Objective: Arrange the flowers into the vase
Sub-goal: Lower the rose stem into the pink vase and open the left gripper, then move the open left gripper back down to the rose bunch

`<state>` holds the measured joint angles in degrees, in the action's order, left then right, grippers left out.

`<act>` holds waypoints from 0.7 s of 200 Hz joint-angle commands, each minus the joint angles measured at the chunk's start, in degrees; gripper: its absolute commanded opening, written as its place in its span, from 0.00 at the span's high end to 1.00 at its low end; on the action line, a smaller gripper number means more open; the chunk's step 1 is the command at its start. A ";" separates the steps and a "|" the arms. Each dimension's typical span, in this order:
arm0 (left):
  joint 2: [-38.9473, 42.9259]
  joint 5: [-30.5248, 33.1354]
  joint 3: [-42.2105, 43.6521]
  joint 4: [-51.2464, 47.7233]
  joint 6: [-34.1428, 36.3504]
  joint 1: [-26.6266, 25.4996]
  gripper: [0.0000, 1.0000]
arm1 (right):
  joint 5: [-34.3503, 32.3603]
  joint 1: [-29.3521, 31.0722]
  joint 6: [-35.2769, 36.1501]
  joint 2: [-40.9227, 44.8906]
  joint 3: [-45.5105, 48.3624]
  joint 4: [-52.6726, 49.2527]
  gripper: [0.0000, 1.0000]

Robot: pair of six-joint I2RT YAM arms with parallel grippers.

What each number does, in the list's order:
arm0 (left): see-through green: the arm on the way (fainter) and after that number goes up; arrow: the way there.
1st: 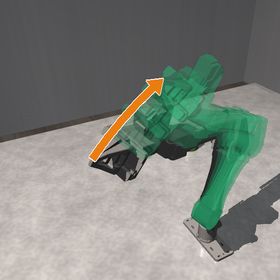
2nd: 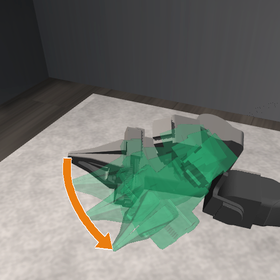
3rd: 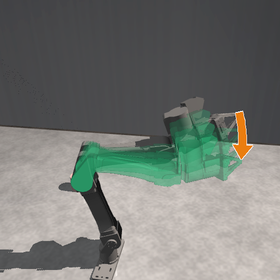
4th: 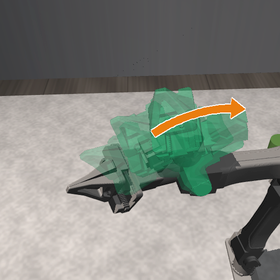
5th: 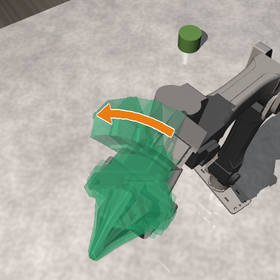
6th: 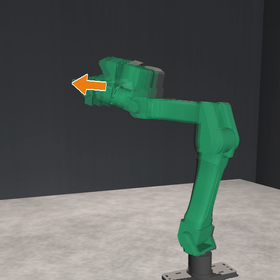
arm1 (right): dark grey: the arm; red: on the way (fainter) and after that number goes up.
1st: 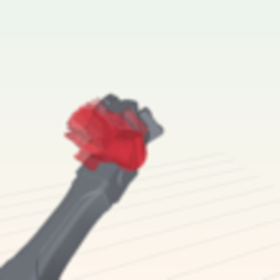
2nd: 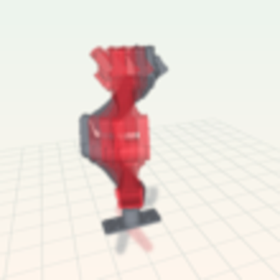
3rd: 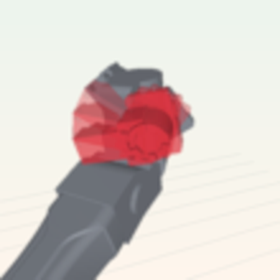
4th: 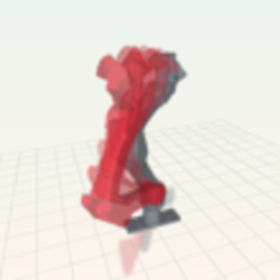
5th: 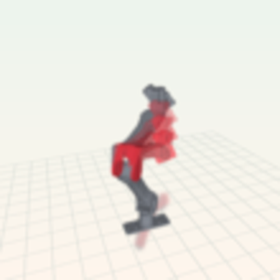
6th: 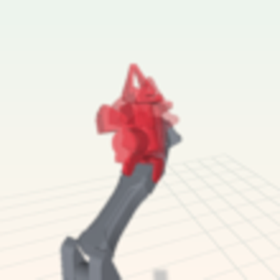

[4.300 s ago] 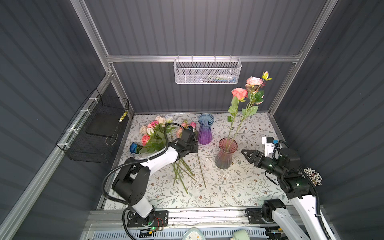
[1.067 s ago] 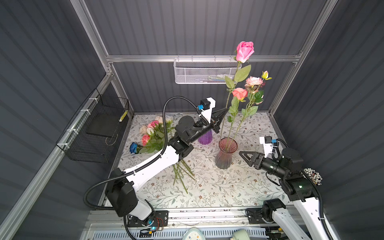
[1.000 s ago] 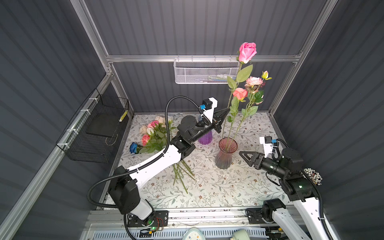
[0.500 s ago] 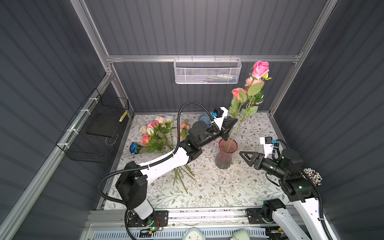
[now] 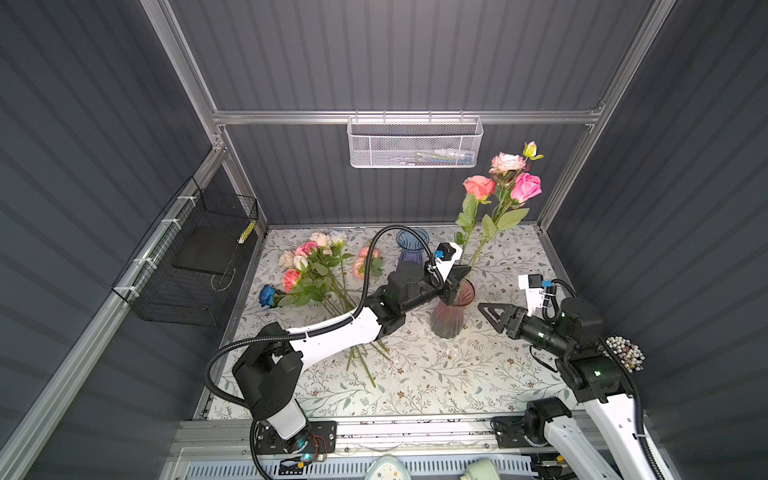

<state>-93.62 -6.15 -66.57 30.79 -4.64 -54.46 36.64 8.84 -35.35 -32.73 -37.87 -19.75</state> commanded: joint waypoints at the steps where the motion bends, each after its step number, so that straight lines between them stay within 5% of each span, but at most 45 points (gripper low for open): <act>1: -0.91 1.30 0.60 -1.27 1.30 -0.50 1.00 | -0.20 0.21 0.63 0.29 0.59 1.11 0.32; 38: -1.76 1.32 0.47 -2.47 1.33 -0.56 0.99 | -0.32 0.21 0.34 0.34 0.85 1.18 0.32; 82: -0.86 1.48 0.72 -3.20 0.78 -0.58 0.80 | -0.57 0.21 0.20 0.29 0.86 0.98 0.32; 140: 1.59 2.29 1.62 -3.60 1.06 -0.60 0.80 | -0.49 0.21 0.28 0.20 0.95 1.07 0.32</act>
<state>-94.59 -4.86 -65.87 27.73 -4.47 -54.72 36.18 8.84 -35.55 -32.73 -37.50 -19.70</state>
